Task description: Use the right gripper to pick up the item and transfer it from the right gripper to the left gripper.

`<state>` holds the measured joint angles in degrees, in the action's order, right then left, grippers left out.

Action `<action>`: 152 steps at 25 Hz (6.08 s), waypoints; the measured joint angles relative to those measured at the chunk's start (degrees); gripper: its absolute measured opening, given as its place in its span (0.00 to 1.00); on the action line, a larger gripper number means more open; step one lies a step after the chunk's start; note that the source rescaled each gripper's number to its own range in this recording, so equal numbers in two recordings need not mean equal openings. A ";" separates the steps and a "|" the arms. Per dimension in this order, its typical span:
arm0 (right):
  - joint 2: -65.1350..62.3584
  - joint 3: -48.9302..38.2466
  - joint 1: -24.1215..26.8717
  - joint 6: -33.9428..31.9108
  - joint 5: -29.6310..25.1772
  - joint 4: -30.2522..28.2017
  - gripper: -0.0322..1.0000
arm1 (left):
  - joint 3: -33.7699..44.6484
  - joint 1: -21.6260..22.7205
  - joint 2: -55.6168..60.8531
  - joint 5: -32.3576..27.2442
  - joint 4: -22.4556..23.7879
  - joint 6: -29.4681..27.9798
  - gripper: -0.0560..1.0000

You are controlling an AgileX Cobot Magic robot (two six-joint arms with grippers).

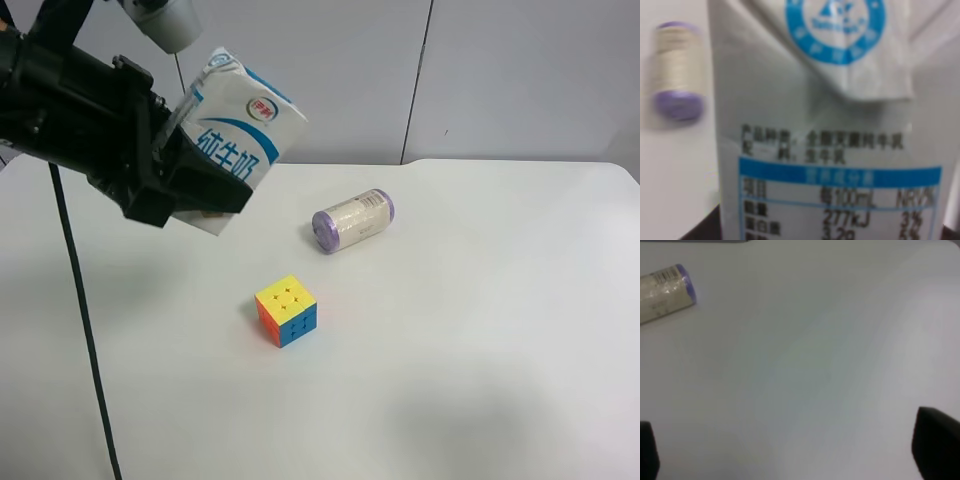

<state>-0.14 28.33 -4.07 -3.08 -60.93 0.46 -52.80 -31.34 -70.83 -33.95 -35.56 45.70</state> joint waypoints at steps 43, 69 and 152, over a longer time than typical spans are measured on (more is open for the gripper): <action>0.00 0.00 0.00 0.00 0.00 0.00 1.00 | 0.00 24.51 -33.60 12.04 24.43 -27.15 0.70; 0.00 0.00 0.00 0.00 0.00 0.00 1.00 | -0.05 24.51 0.83 -20.46 24.43 -32.03 1.00; 0.00 0.00 0.00 0.00 0.00 0.00 1.00 | 23.85 33.75 70.97 -26.93 37.54 -49.72 1.00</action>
<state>-0.14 28.33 -4.07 -3.08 -60.93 0.46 -28.95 2.41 0.14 -60.88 1.99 -4.02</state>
